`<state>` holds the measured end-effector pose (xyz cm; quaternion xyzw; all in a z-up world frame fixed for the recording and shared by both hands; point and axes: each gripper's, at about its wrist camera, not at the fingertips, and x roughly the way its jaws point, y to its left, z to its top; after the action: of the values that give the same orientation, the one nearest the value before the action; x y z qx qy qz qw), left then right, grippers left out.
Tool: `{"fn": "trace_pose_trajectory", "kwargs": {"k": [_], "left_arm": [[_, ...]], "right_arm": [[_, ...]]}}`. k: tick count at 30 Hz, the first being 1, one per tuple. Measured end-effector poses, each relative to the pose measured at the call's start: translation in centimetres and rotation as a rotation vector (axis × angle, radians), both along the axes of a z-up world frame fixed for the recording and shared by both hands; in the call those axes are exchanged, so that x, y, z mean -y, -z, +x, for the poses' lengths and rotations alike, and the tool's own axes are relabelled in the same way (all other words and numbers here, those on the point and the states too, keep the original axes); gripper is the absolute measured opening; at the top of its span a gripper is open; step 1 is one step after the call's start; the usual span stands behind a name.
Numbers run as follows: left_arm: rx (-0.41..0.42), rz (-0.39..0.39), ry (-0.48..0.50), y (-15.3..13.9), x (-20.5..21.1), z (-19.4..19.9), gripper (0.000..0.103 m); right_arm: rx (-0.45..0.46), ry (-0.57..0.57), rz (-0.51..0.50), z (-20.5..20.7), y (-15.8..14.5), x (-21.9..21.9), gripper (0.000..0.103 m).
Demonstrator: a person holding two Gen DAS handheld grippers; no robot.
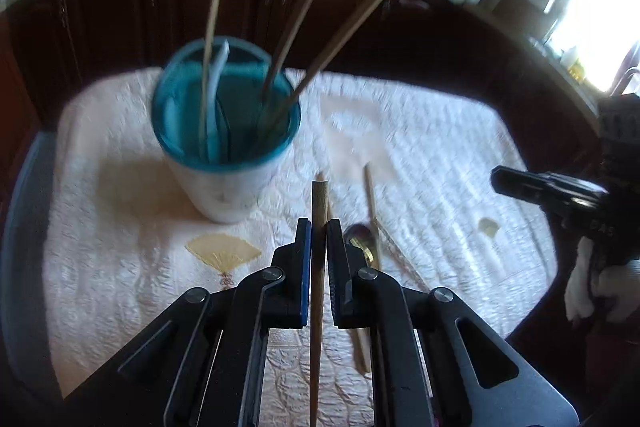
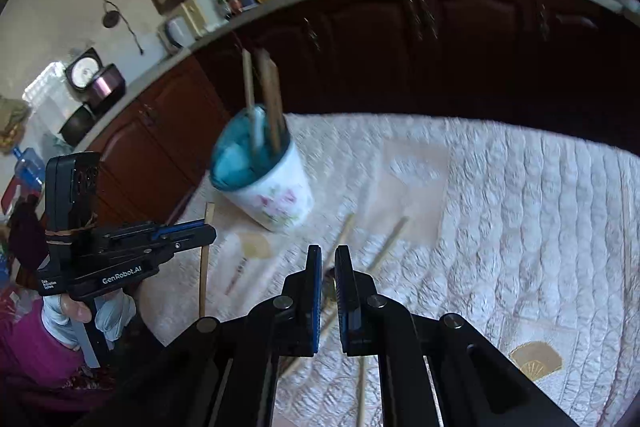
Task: Organize utensils
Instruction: 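Lift the held chopsticks up toward the floral cup with both tools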
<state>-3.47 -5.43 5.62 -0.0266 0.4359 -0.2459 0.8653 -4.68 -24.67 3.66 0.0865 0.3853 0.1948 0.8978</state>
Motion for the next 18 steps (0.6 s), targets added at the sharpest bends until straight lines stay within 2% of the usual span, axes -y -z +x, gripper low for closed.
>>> {"fn": "trace_pose_trajectory", "kwargs": {"k": [3,6,8,9,13,15,18], "left_arm": [[0.032,-0.008,-0.008,-1.4,-0.6,-0.7,0.006],[0.039,-0.018,-0.022,-1.8,-1.2,-1.2,0.006],[0.043,-0.027,-0.029,-2.0,-1.4,-1.7,0.006],[0.047,-0.031,-0.031,-2.2,-1.5,-2.0,0.006],[0.074,-0.036,-0.037,-3.2,-2.0,-2.7,0.006],[0.084,-0.038,-0.039,-3.7,-2.3,-3.0,0.006],[0.088,-0.040,-0.050,-3.9,-2.6,-3.1,0.006]], "right_arm": [[-0.003,-0.005,-0.027,-0.1,-0.1,-0.4,0.006],[-0.087,-0.014,-0.064,1.1,2.3,-1.0,0.008],[-0.138,-0.011,-0.121,1.9,4.7,-1.5,0.026],[-0.176,-0.017,-0.159,2.5,6.4,-2.0,0.028],[-0.260,0.001,-0.197,4.7,11.1,-2.5,0.028],[-0.285,0.017,-0.179,6.0,12.7,-2.3,0.022],[-0.308,0.028,-0.188,7.1,14.3,-2.3,0.008]]}}
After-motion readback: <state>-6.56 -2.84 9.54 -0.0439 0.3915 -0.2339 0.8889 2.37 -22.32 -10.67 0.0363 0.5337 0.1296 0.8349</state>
